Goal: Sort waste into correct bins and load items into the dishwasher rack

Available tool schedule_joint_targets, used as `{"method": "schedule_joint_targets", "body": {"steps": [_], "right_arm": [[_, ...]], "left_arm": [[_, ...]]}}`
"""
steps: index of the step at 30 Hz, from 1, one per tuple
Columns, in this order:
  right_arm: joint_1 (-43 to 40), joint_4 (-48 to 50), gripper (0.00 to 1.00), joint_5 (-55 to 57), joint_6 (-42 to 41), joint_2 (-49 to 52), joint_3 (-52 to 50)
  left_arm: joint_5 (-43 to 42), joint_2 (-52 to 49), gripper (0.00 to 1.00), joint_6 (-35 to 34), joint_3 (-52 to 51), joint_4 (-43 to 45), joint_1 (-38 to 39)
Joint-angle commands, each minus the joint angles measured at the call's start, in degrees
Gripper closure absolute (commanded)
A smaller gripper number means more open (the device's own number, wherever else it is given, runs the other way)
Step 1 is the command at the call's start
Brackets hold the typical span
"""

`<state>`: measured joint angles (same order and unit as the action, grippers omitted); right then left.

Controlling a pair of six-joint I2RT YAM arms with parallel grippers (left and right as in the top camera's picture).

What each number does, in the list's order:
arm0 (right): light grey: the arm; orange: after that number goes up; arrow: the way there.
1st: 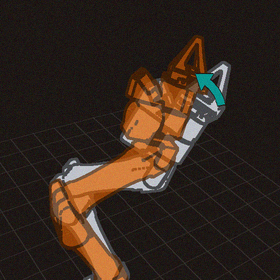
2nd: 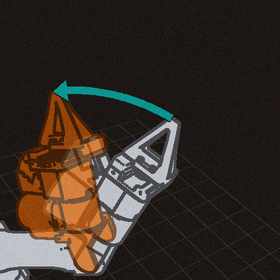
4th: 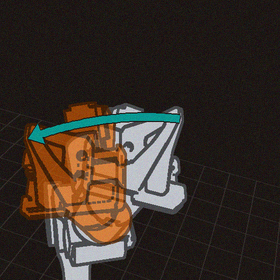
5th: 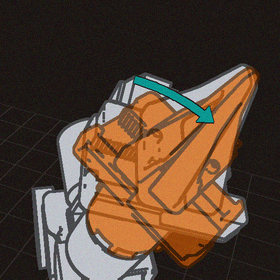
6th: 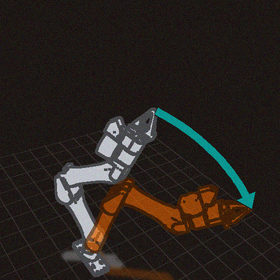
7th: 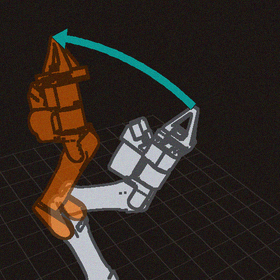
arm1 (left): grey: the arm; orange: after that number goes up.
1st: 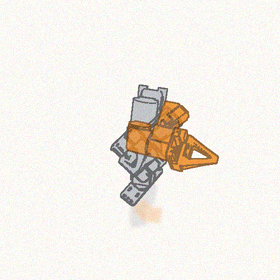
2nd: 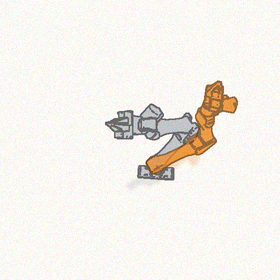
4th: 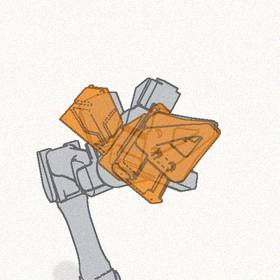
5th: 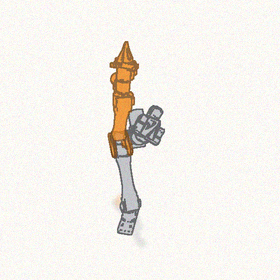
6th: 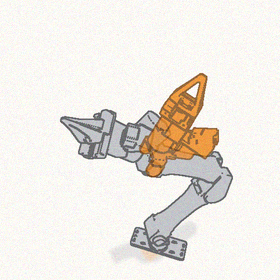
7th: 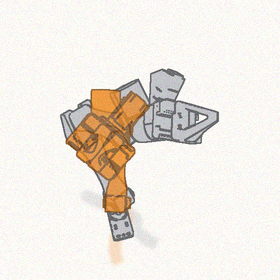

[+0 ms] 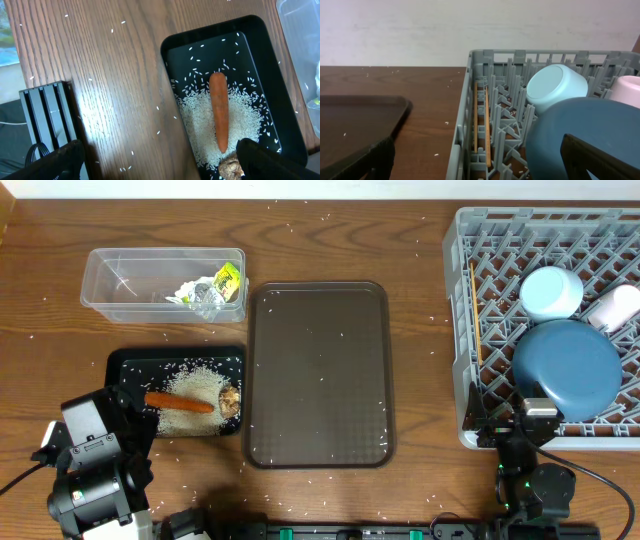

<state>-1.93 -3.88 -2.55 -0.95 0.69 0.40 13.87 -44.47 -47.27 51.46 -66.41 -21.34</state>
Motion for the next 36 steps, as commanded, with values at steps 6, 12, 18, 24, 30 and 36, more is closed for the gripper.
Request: {"method": "schedule_joint_targets", "body": {"steps": [6, 12, 18, 24, 30, 36], "right_arm": [[-0.35, -0.28, 0.01, 0.83, 0.81, -0.42, -0.09], [-0.35, -0.26, 0.01, 0.83, 0.81, -0.42, -0.09], [-0.35, -0.28, 0.01, 0.83, 0.81, -0.42, -0.09], [-0.35, -0.28, 0.01, 0.83, 0.83, -0.42, -0.09], [-0.35, -0.26, 0.01, 0.83, 0.81, -0.39, -0.09], [-0.35, -0.26, 0.01, 0.83, 0.81, -0.42, -0.09]], "left_arm": [[0.50, -0.02, 0.02, 0.74, 0.83, -0.20, -0.28], [0.50, 0.17, 0.02, 0.74, 0.79, -0.20, -0.24], [1.51, 1.27, 0.02, 0.74, 0.72, 0.11, -0.24], [2.36, 2.91, 0.02, 0.74, 0.72, -0.37, -0.22], [0.17, 5.49, 0.02, 0.74, -1.22, -0.90, 1.88], [-2.99, 9.64, 0.02, 0.76, -3.76, -0.59, 7.63]]}}
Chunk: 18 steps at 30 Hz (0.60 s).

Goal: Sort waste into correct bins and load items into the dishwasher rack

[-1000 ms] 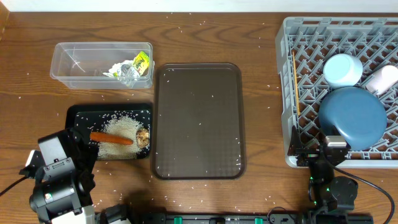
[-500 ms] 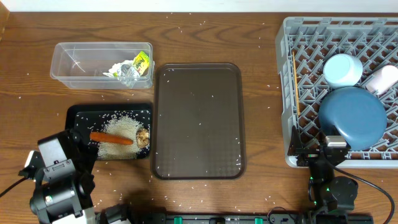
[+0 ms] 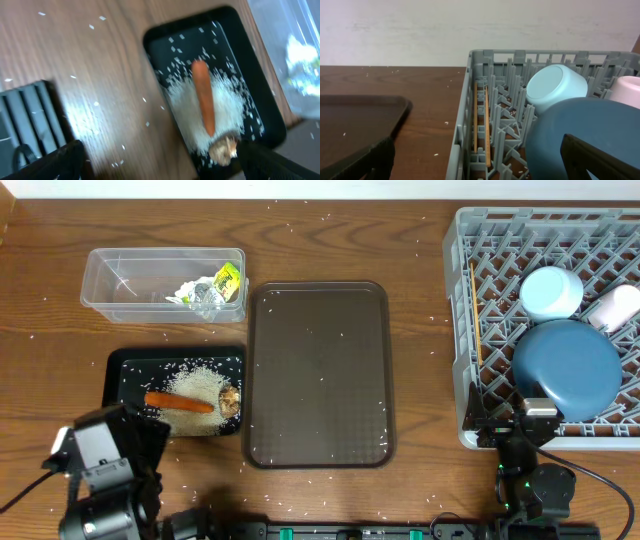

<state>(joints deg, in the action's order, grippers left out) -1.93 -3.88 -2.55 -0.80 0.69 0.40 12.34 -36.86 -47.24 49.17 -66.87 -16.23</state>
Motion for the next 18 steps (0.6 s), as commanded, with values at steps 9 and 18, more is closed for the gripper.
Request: {"method": "schedule_joint_targets", "body": {"steps": [9, 18], "right_arm": [[-0.35, -0.26, 0.01, 0.83, 0.68, -0.39, -0.09], [-0.35, -0.26, 0.01, 0.83, 0.66, -0.42, -0.09]], "left_arm": [[-3.50, 8.76, 0.02, 7.69, -3.91, 7.58, 13.00], [-17.35, 14.40, 0.02, 28.28, -15.80, 33.59, 17.88]]}}
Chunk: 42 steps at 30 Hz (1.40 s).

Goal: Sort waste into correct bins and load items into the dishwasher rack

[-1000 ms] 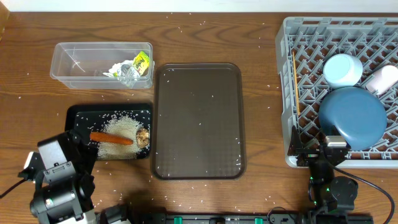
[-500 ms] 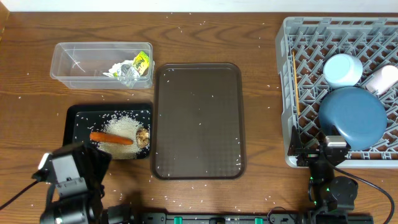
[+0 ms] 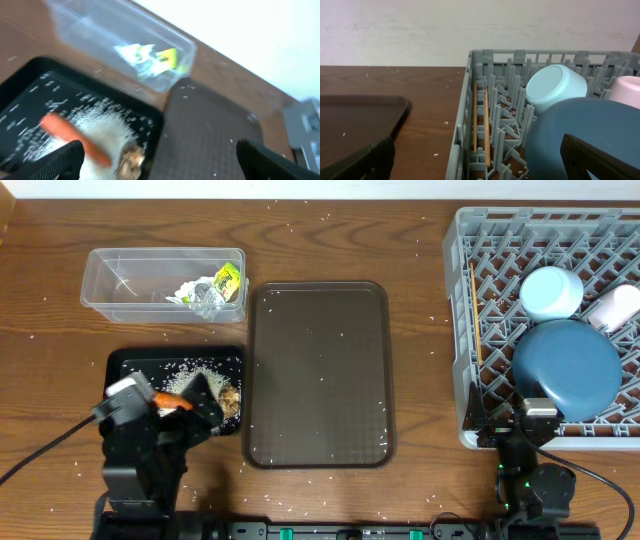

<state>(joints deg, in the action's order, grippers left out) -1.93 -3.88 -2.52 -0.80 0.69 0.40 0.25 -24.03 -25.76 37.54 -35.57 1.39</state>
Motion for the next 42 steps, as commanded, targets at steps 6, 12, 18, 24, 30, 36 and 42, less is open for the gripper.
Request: {"method": "schedule_joint_targets", "body": {"steps": [6, 12, 18, 24, 30, 36, 42], "right_arm": [[-0.35, -0.28, 0.01, 0.81, 0.66, -0.39, -0.09], [-0.35, -0.26, 0.01, 0.81, 0.66, -0.42, -0.09], [-0.35, -0.26, 0.01, 0.81, 0.66, -0.39, -0.09], [-0.35, -0.28, 0.01, 0.81, 0.66, -0.39, -0.09], [-0.35, -0.26, 0.01, 0.81, 0.68, -0.39, -0.09], [-0.35, -0.26, 0.01, 0.81, 0.68, -0.42, -0.09], [-0.35, -0.26, 0.01, 0.81, 0.66, -0.42, -0.09]], "left_arm": [[-5.88, 8.63, 0.02, 6.67, -16.35, 12.24, 0.26], [-5.86, 17.99, 0.02, 6.69, -27.89, 24.94, 0.24], [-5.86, 23.96, 0.02, 6.67, -37.16, 36.04, 0.24], [-5.84, 23.96, 0.02, 10.21, -37.31, 35.60, 0.20], [-5.73, 23.96, 0.02, 13.53, -37.31, 31.82, -0.13], [-5.64, 23.93, 0.02, 13.51, -37.31, 31.95, -2.23], [-5.64, 23.80, 0.02, 13.51, -37.31, 31.95, -2.34]]}}
